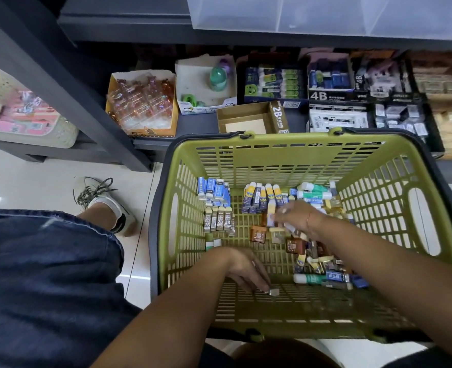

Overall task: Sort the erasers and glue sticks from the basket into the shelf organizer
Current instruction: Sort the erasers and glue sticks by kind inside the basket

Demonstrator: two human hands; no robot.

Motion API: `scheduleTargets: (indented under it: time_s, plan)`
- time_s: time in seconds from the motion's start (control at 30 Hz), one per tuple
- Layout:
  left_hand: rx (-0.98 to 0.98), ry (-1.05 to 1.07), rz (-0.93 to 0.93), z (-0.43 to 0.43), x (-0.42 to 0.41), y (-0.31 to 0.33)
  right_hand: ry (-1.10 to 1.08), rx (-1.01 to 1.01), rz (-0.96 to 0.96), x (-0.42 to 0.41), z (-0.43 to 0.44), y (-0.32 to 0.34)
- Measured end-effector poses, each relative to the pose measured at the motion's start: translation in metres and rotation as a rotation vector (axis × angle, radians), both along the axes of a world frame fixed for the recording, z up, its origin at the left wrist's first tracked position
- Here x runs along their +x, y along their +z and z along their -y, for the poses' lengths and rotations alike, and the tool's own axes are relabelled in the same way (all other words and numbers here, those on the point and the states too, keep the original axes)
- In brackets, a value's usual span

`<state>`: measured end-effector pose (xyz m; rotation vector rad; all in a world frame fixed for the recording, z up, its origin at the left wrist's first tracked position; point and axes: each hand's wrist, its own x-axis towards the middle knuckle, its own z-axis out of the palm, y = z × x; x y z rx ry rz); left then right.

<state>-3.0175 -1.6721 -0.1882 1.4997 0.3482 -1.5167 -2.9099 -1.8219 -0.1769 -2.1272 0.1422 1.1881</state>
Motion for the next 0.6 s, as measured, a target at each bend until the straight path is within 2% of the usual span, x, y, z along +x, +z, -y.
scheduleTargets:
  time_s: [0.1,0.33,0.4,0.5,0.6]
  plan:
    - [0.012,-0.049,0.058,0.009,0.002,-0.001,-0.252,0.018,0.063,0.02,-0.011,0.0]
    - [0.045,-0.108,0.184,0.012,0.0,-0.007,-0.277,0.083,0.08,0.031,-0.028,-0.011]
    - [0.052,-0.128,0.198,0.013,0.0,-0.007,-0.398,0.225,-0.057,0.029,-0.02,-0.01]
    - [0.061,-0.149,0.208,0.015,0.002,-0.007,-0.654,0.501,-0.425,0.029,-0.001,-0.004]
    - [0.049,-0.143,0.186,0.019,0.004,-0.005,-0.704,0.635,-0.559,0.03,0.021,-0.006]
